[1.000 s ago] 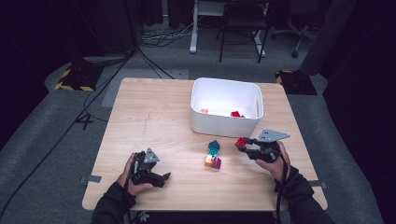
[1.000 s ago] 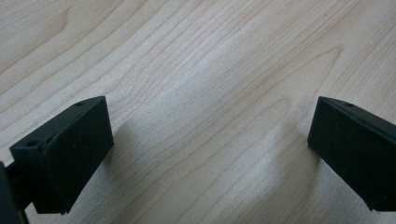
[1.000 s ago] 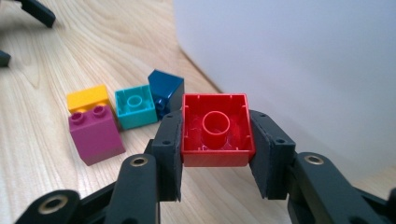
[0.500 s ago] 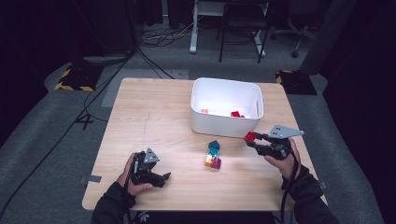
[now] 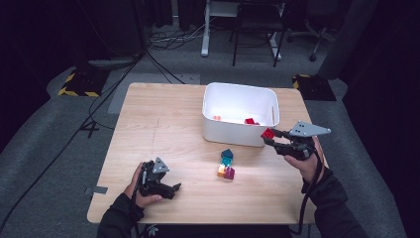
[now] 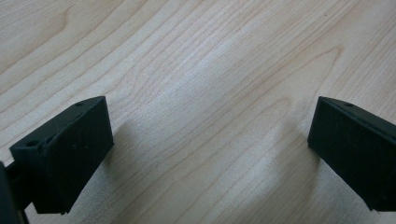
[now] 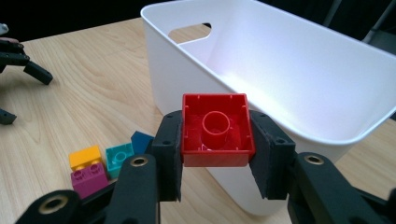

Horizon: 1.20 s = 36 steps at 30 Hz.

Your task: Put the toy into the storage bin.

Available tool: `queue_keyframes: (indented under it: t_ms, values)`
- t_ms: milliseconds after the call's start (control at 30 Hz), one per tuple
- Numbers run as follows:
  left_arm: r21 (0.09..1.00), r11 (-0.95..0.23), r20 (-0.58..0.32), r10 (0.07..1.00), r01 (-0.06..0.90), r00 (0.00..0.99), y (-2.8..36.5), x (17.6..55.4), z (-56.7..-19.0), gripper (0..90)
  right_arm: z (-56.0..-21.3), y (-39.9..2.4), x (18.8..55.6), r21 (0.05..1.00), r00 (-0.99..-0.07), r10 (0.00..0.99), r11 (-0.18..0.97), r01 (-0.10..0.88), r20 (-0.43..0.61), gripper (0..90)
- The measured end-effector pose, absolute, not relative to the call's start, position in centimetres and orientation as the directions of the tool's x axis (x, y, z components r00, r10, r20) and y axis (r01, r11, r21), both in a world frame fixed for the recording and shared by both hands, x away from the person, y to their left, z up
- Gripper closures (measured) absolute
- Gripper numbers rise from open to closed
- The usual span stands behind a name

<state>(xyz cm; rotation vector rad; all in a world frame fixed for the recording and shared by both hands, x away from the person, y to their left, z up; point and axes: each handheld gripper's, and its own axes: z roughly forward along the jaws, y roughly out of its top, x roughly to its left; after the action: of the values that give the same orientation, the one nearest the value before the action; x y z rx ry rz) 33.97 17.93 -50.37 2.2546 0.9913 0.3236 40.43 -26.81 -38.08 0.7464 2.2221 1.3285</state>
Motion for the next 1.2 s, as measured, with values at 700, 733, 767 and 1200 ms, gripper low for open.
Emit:
queue_keyframes:
  t_ms: [700,733,767,1200]
  values:
    - [0.648,-0.506,-0.032,0.729,0.569,0.684,17.9,34.0,-50.4,0.3,-34.8,-26.5,41.8,0.909,-0.739,0.662,0.373,0.187,-0.120,59.3]
    - [0.648,-0.506,-0.032,0.729,0.569,0.684,17.9,34.0,-50.4,0.3,-34.7,-26.5,41.9,0.908,-0.741,0.660,0.378,0.183,-0.125,59.4]
    - [0.648,-0.506,-0.032,0.728,0.569,0.685,17.9,34.0,-50.4,0.3,-34.6,-26.4,42.0,0.909,-0.744,0.655,0.379,0.175,-0.130,59.3]
    - [0.648,-0.506,-0.032,0.729,0.569,0.684,17.9,34.0,-50.4,0.3,-34.0,-25.5,43.8,0.904,-0.743,0.658,0.380,0.193,-0.118,59.3]
